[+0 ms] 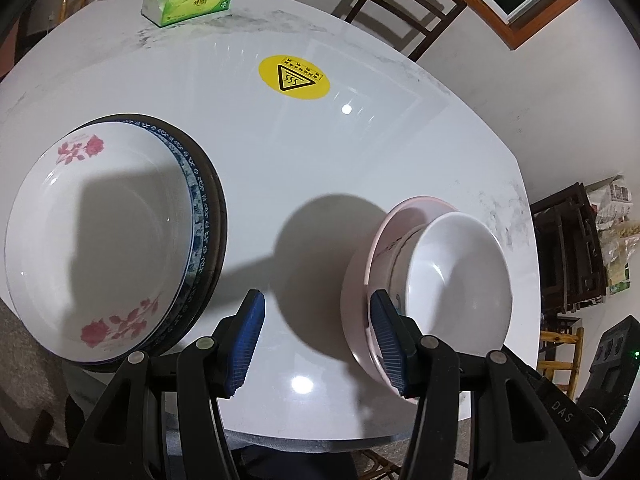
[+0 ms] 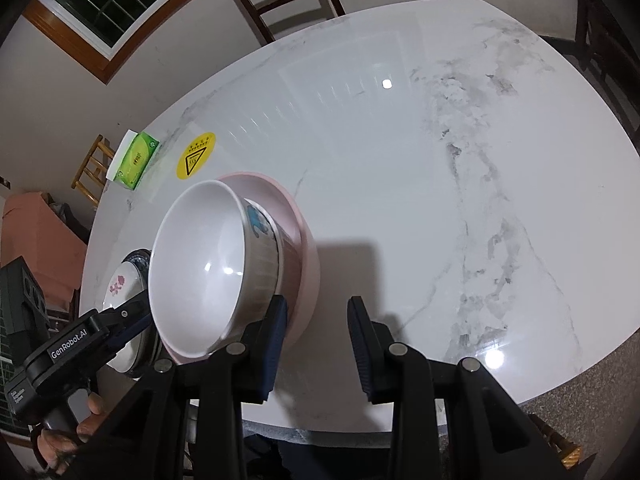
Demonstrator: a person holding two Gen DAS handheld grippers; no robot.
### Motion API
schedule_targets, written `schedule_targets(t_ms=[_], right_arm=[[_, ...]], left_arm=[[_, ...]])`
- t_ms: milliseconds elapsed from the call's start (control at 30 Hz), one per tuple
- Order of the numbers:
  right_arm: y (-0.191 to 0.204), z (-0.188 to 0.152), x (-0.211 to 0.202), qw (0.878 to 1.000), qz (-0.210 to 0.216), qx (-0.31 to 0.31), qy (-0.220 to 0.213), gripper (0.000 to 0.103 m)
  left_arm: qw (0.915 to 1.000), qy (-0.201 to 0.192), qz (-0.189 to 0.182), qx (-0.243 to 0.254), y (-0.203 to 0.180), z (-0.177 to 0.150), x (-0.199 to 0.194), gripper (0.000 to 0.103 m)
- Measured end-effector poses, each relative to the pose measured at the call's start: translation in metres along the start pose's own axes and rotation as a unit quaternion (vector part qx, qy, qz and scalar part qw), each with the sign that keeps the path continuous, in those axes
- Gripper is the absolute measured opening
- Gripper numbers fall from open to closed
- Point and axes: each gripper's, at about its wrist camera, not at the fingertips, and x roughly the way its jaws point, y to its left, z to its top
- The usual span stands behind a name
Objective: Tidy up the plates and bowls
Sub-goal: 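Move the left tool to the rim of the pink-rimmed bowl stack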
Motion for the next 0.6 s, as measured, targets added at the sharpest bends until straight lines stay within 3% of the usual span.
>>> schedule_targets(t_ms=[367,600], right_arm=[[0.009,0.005,0.013,0.999,-0.034,-0.023,0.005,0.032],[0.011,0.007,0.022,0.998,-0.052,-0.023,0.007,0.032]], left_arm=[[0.9997,0.024,0.006,0.004,-0.006,0.002,0.022,0.039],[0.9997,0.017,0.009,0.013,-0.009,0.001,0.024,0.035]])
